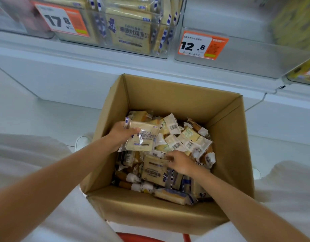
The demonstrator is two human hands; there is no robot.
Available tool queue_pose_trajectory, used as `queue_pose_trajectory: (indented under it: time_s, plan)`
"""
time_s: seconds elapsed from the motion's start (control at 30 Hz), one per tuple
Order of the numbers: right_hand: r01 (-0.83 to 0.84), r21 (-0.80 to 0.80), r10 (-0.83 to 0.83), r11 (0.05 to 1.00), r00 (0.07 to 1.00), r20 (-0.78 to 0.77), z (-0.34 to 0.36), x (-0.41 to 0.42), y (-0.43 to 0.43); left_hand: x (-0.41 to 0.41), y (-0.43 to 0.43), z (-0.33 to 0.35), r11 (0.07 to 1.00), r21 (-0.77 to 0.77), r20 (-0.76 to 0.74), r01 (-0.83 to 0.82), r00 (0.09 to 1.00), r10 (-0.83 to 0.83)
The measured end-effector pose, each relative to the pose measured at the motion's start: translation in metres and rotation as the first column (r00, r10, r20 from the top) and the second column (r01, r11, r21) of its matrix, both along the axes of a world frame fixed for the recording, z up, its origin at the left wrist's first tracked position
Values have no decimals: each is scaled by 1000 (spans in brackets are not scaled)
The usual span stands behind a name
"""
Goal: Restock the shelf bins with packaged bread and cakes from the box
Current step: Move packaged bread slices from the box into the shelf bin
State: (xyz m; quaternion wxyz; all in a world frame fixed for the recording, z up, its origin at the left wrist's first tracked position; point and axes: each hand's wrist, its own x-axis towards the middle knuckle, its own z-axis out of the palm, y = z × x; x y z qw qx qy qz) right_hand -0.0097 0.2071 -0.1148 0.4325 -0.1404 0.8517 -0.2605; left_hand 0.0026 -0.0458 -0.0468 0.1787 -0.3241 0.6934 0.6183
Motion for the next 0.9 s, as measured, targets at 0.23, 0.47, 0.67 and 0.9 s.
queue_pose_trajectory:
  time_s: [0.23, 0.47, 0.67, 0.9]
  plan:
    - [43, -71, -44, 997, 999, -14, 28, -22, -1, -7, 4, 6, 999, 46, -120, 0, 993, 6]
    - [160, -340, -255, 927, 933, -255, 111, -58, -20, -15, 26, 27, 927, 10, -144, 375, 918, -370]
    - [115, -376, -323, 920, 765, -557, 131, -50, -41, -15, 45, 32, 965, 110, -245, 237, 948, -205]
    - [297, -382, -408, 875, 877, -254, 147, -60, -50, -28, 29, 79, 913, 398, -236, 86, 972, 11]
